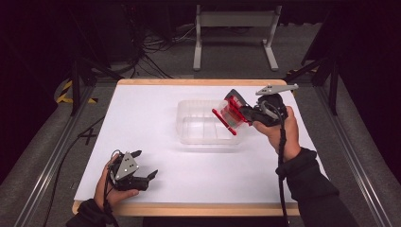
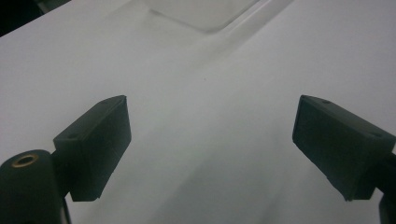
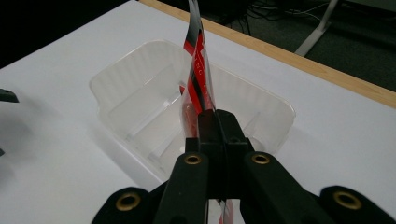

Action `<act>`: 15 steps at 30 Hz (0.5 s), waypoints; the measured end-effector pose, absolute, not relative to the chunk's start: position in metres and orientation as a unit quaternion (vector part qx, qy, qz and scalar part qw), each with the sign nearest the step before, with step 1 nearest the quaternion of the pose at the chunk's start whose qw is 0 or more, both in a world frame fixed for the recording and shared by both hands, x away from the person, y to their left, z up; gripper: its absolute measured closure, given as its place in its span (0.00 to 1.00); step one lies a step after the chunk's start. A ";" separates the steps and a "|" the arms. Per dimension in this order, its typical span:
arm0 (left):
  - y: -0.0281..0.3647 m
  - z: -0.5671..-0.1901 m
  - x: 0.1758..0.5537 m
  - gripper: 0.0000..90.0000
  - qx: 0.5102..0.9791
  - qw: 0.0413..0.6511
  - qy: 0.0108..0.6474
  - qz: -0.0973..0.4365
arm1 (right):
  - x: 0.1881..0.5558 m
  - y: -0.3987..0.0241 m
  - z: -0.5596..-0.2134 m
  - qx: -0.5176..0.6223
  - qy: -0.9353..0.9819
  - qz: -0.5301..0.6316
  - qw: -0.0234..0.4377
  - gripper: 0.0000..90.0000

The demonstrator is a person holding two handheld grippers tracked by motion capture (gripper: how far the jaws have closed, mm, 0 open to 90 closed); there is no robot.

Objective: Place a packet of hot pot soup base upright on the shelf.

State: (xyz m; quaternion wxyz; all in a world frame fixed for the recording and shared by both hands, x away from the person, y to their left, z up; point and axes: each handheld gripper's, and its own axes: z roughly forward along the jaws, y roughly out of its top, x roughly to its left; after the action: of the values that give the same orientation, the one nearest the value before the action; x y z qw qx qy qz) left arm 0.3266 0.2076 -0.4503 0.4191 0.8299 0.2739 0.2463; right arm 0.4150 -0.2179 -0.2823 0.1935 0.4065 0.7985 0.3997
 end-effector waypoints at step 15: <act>0.213 -0.447 0.324 0.14 0.814 0.436 0.284 0.258 | 0.439 -0.205 -0.306 0.434 0.794 0.378 0.196 1.00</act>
State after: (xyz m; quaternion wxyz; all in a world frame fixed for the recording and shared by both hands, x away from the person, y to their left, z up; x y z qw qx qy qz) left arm 0.3243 0.2127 -0.4470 0.4365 0.8139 0.2837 0.2581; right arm 0.4389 -0.2054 -0.3055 0.1955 0.4343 0.7939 0.3779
